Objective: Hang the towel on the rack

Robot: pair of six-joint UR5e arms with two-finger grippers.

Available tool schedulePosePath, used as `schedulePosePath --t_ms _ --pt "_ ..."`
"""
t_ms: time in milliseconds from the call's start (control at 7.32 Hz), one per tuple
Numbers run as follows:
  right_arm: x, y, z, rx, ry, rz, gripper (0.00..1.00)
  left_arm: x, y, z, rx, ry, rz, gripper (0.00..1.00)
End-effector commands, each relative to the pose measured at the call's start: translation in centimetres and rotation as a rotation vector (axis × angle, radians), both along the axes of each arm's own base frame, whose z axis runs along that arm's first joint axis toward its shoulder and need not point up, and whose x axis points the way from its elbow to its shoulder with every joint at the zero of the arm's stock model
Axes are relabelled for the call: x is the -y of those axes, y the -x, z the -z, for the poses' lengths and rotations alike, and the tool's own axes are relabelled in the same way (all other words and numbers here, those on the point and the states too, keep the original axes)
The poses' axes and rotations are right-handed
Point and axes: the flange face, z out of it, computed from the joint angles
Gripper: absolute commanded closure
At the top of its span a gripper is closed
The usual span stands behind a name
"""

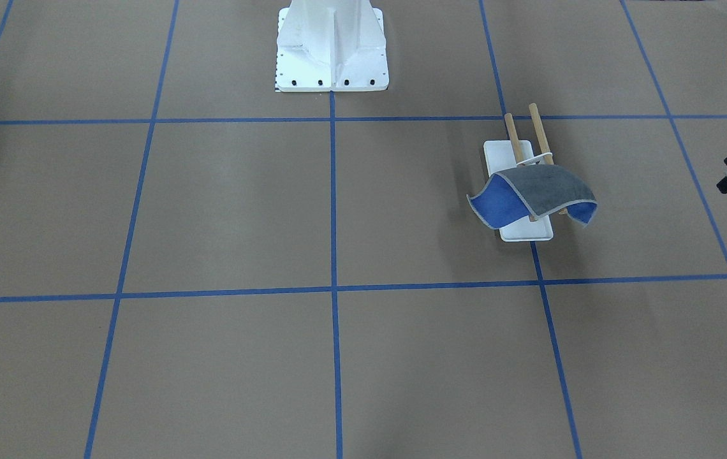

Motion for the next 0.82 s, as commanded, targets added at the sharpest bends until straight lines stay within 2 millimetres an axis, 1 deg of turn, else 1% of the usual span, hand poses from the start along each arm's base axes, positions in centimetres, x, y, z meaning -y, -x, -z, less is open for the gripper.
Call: schedulePosePath --t_ms 0,137,273,410,547,683 --pt "-0.2 -0.2 -0.1 0.0 0.003 -0.005 0.0 0.2 5.6 -3.5 0.231 0.023 -0.106 0.01" --pt "-0.3 -0.2 -0.3 0.001 0.006 -0.005 0.0 0.7 6.1 -3.4 0.245 0.12 -0.15 0.01" --pt "-0.2 -0.2 -0.2 0.002 0.004 -0.005 0.0 0.1 6.1 -3.8 0.24 0.246 -0.166 0.01" --pt "-0.2 -0.2 -0.2 0.002 0.005 -0.006 0.0 0.0 6.0 -3.4 0.219 0.36 -0.177 0.01" --pt "-0.2 -0.2 -0.2 0.002 0.007 -0.009 0.0 -0.8 6.7 -2.1 0.181 0.345 -0.166 0.01" --pt "-0.1 -0.2 -0.1 0.002 0.007 -0.01 0.0 -0.7 7.7 -1.1 0.175 0.32 -0.142 0.01"
